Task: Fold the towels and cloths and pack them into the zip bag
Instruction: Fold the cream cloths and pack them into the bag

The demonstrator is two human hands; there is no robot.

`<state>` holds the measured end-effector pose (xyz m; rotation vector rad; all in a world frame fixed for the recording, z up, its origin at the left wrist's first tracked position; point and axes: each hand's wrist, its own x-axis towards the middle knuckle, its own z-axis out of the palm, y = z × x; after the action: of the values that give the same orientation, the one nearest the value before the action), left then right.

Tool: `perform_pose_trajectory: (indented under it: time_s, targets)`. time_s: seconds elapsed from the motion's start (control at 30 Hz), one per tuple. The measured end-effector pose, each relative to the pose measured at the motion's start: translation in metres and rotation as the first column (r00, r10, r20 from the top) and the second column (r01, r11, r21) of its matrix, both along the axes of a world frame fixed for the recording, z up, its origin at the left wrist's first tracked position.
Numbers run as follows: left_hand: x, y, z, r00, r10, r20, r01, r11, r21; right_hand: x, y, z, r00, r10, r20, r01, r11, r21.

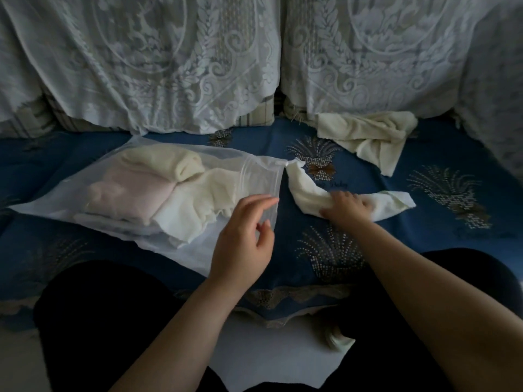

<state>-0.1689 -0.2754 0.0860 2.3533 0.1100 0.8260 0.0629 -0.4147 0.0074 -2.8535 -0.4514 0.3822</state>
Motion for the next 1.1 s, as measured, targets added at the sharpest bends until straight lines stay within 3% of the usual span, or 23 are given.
perform_pose_trajectory:
  time_s: [0.03,0.1,0.2,0.3,0.37,0.43,0.53,0.6,0.63,0.67,0.77,0.83,0.87,1.0,1.1]
  targets:
    - [0.006,-0.005,0.001,1.0,-0.022,-0.011,0.021,0.998,-0.06,0.002,-0.002,0.002,0.999,0.035,0.005,-0.035,0.996,-0.087]
    - [0.017,-0.017,0.0,0.993,-0.056,-0.105,0.024,0.959,-0.284,0.0,-0.001,0.011,0.997,0.069,-0.017,-0.07,0.995,-0.076]
    - [0.038,-0.037,-0.016,0.917,-0.175,-0.358,-0.131,0.715,-0.686,-0.022,-0.003,0.027,0.989,0.065,-0.135,-0.042,0.986,0.164]
    - [0.053,-0.049,-0.035,0.818,-0.32,-0.478,-0.292,0.484,-0.825,-0.06,-0.013,0.041,0.898,0.072,-0.434,0.169,0.853,0.493]
    - [0.058,-0.054,-0.041,0.839,-0.303,-0.453,-0.314,0.409,-0.856,-0.086,-0.024,0.045,0.846,0.141,-0.514,0.232,0.771,0.592]
    - [0.06,-0.057,-0.039,0.866,-0.213,-0.453,-0.296,0.513,-0.806,-0.105,-0.034,0.045,0.858,0.163,-0.487,0.276,0.653,0.705]
    - [0.06,-0.057,-0.028,0.877,-0.112,-0.467,-0.214,0.78,-0.588,-0.116,-0.043,0.048,0.883,0.076,-0.463,0.397,0.407,0.823]
    - [0.06,-0.057,-0.016,0.893,-0.065,-0.445,-0.165,0.874,-0.458,-0.112,-0.045,0.049,0.795,0.149,-0.588,0.576,0.117,0.809]
    - [0.06,-0.056,-0.008,0.906,-0.032,-0.421,-0.161,0.896,-0.414,-0.108,-0.046,0.05,0.716,0.274,-0.642,0.664,0.018,0.747]
    - [0.06,-0.054,-0.002,0.921,-0.011,-0.39,-0.155,0.908,-0.39,-0.105,-0.047,0.052,0.63,0.393,-0.669,0.734,-0.021,0.679]
    - [0.065,-0.046,0.016,0.949,-0.092,-0.302,-0.074,0.865,-0.497,-0.104,-0.047,0.063,0.439,0.584,-0.683,0.798,0.096,0.595]
    - [0.066,-0.041,0.03,0.948,-0.148,-0.283,-0.038,0.828,-0.56,-0.108,-0.05,0.069,0.388,0.646,-0.657,0.773,0.16,0.613]
    - [0.067,-0.038,0.035,0.949,-0.144,-0.282,-0.027,0.851,-0.524,-0.109,-0.05,0.072,0.387,0.662,-0.642,0.756,0.172,0.632]
    - [0.067,-0.027,0.048,0.954,-0.039,-0.296,-0.036,0.969,-0.244,-0.107,-0.05,0.091,0.59,0.539,-0.601,0.659,0.11,0.744]
    - [0.065,-0.025,0.055,0.966,-0.05,-0.252,-0.004,0.979,-0.206,-0.103,-0.051,0.1,0.628,0.479,-0.614,0.704,-0.012,0.71]
